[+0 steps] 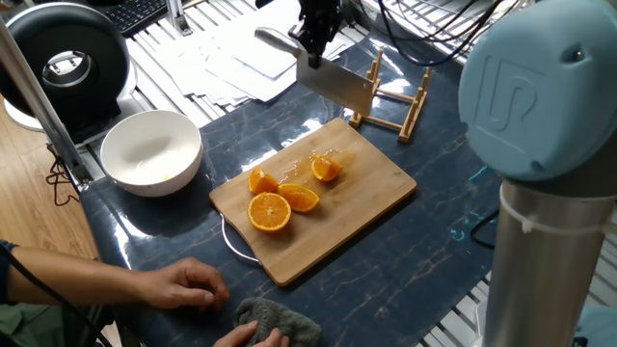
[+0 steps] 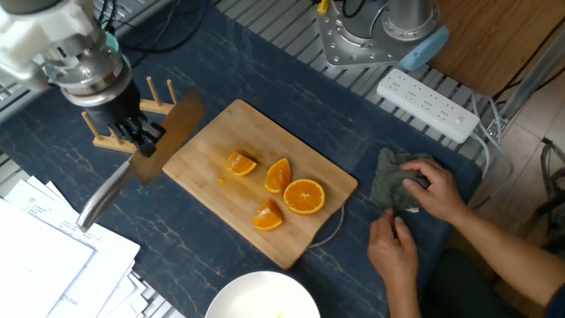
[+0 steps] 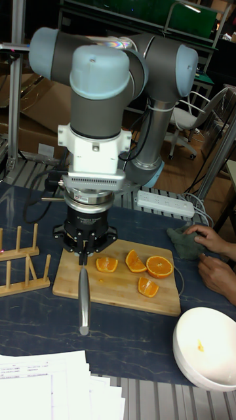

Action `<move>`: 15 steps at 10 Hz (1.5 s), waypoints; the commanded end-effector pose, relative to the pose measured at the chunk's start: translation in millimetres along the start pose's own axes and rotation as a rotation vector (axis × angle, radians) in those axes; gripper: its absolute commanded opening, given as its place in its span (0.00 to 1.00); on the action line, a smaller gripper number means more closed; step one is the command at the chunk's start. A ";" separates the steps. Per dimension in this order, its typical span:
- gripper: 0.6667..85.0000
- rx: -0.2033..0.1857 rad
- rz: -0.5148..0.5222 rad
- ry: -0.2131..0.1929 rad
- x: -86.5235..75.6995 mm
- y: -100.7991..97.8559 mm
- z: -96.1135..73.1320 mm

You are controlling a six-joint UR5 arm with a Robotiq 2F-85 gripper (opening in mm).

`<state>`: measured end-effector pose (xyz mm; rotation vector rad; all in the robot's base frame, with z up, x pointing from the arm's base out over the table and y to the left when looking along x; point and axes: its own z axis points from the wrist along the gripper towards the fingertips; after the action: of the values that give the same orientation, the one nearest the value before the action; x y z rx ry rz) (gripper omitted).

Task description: Chop the orange

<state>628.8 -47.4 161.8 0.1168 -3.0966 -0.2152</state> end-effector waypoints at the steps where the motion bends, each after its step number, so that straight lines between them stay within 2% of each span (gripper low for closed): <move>1: 0.00 -0.034 0.054 -0.008 5.5 4.2 -3.1; 2: 0.00 -0.012 0.035 -0.007 2.3 -4.6 -2.9; 3: 0.00 -0.023 0.047 -0.006 2.4 -1.7 -2.8; 5: 0.00 -0.057 0.063 0.011 22.9 8.0 -7.4; 7: 0.00 -0.064 0.065 0.011 39.2 10.7 -8.4; 9: 0.00 -0.018 0.025 0.012 39.7 -1.2 -7.9; 10: 0.00 -0.012 0.015 0.016 41.1 -2.7 -7.9; 12: 0.00 0.110 -0.012 -0.029 29.1 -34.3 -9.5; 13: 0.00 0.137 -0.004 -0.071 18.4 -41.4 -11.0; 14: 0.00 0.119 0.016 -0.032 28.8 -36.7 -9.8; 15: 0.00 0.104 0.026 -0.018 32.5 -32.9 -9.3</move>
<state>600.8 -80.6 166.1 0.1006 -3.1263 -0.0687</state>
